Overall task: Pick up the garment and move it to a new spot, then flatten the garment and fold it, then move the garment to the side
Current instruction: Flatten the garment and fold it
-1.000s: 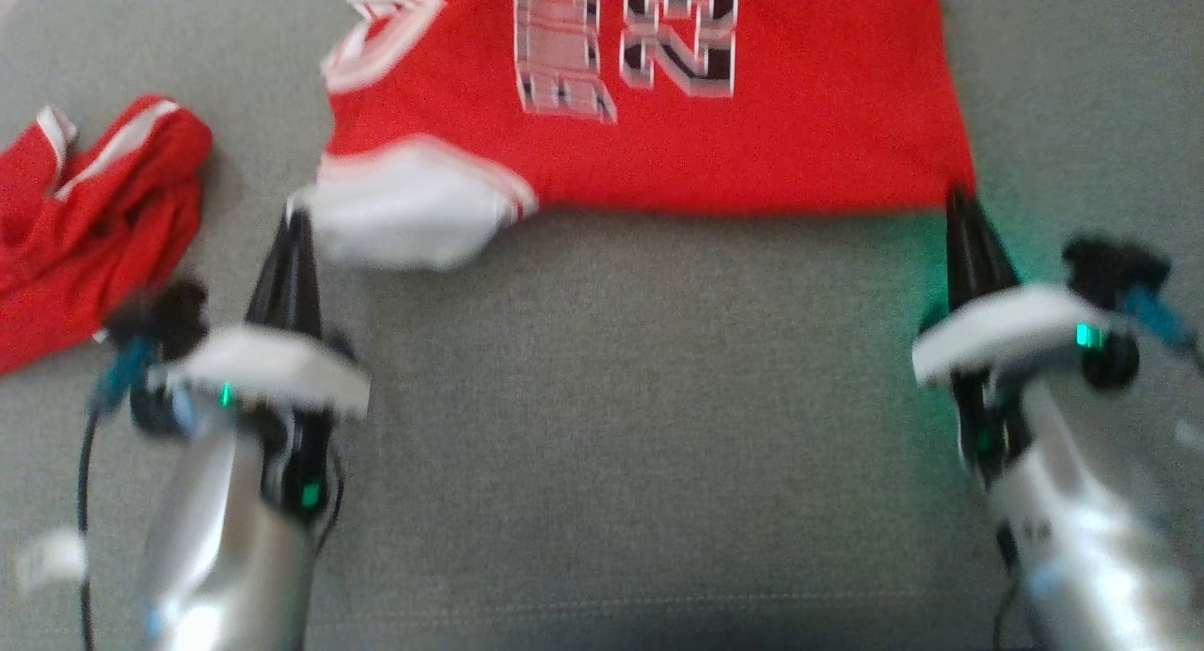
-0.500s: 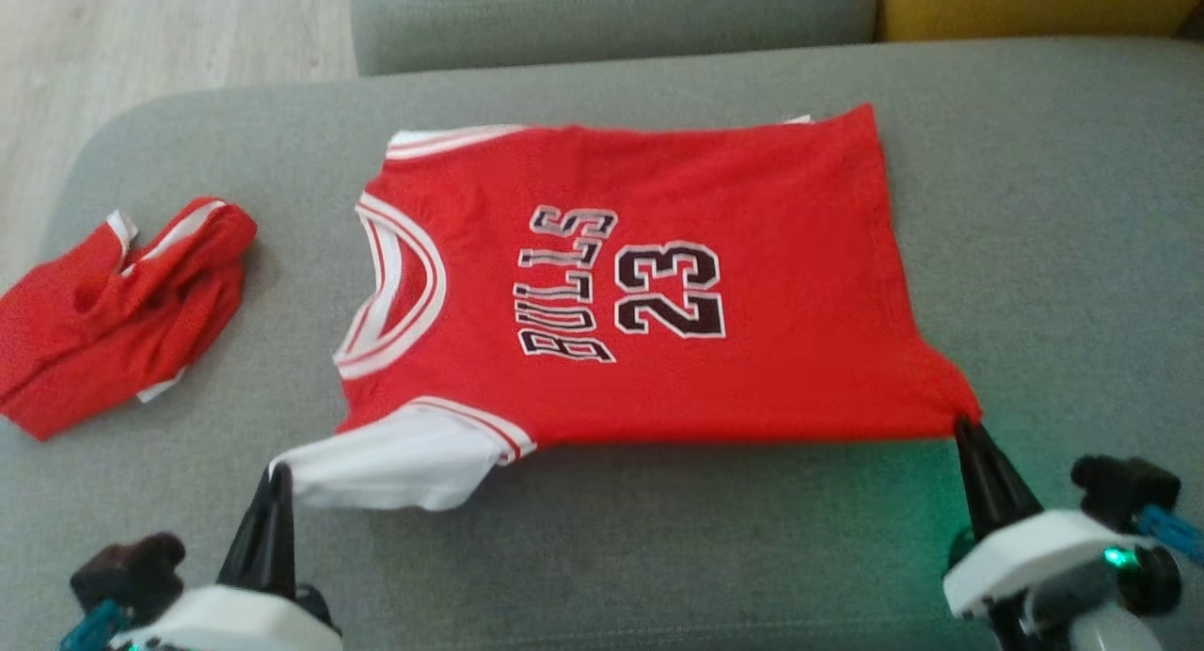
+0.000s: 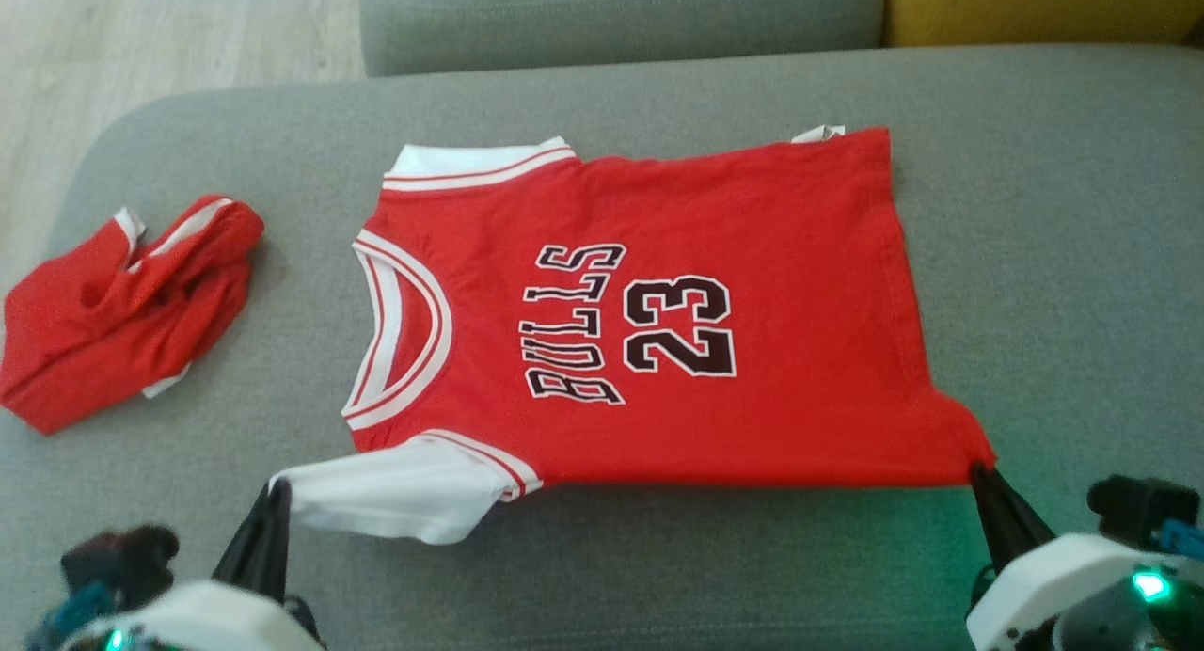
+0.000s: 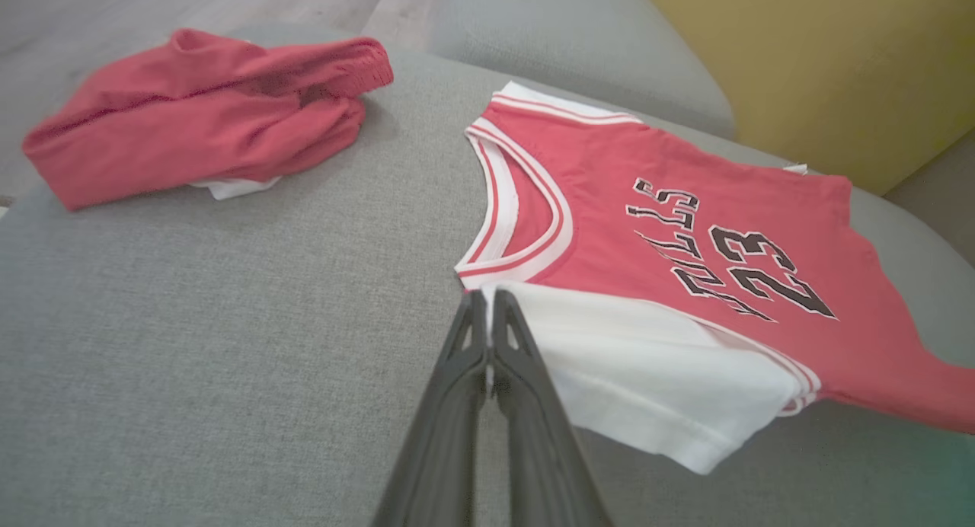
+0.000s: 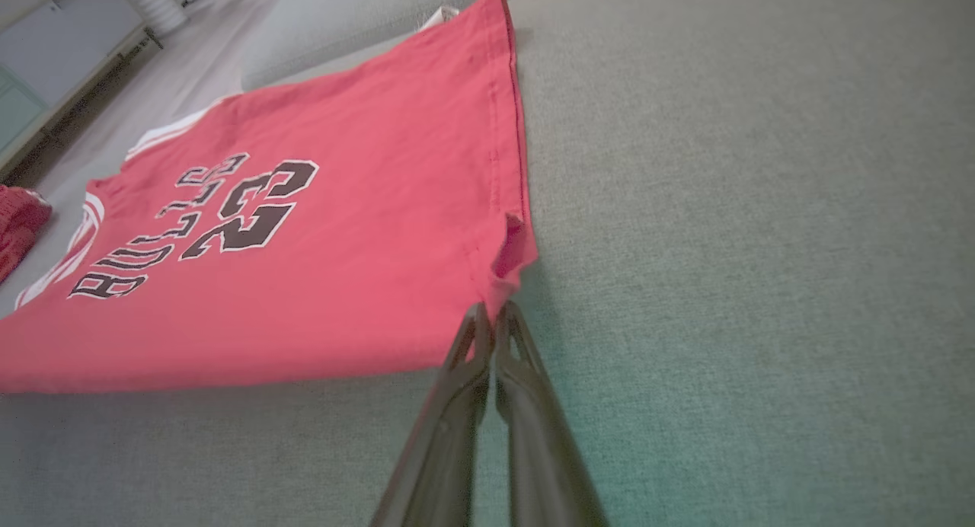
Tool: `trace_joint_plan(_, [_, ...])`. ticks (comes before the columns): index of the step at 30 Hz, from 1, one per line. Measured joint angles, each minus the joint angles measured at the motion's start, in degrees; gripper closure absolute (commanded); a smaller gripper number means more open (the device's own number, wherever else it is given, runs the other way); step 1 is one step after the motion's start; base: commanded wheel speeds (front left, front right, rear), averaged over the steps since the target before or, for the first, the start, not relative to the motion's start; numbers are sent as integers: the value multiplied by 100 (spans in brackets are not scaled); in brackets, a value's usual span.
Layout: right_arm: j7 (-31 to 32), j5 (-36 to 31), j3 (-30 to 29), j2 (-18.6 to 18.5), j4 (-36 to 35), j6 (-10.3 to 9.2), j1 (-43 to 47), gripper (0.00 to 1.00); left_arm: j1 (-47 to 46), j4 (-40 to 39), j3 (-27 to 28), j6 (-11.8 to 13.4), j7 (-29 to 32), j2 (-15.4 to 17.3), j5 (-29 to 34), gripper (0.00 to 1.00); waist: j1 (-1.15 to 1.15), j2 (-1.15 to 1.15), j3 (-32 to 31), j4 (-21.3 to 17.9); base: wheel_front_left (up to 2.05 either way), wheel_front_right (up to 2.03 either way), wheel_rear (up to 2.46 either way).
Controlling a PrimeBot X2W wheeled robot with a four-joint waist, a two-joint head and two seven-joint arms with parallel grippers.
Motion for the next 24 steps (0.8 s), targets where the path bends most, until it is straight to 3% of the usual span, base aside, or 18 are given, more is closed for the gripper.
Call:
trace_joint_plan(3, [221,-49,-23,20,65,0,-123,100,-286,221,-41,-32,252,113,-27,100,0,0,99,-27,0,0,0])
trace_joint_plan(9, [461,-153,-90,13,588,0,-961,100,-1351,956,-156,-355,505,337,-180,100,0,0,380,-49,0,0,0])
trace_joint_plan(17, [154,-141,-29,-73,1555,0,-1900,100,-2702,2250,-371,-675,643,437,-292,100,1,0,776,-23,0,0,0])
trace_joint_plan(22, [-140,-65,30,-73,1838,0,-2196,100,-3187,2808,-423,-804,390,457,-326,100,1,0,932,-61,0,0,0])
trace_joint_plan(23, [-233,-29,58,-73,1870,0,-2274,78,-3253,2922,-435,-824,319,453,-327,79,1,0,959,-73,0,0,0])
trace_joint_plan(24, [-343,-27,81,-71,1884,0,-2345,25,-3292,3014,-436,-837,248,447,-346,22,1,0,983,-84,0,0,0])
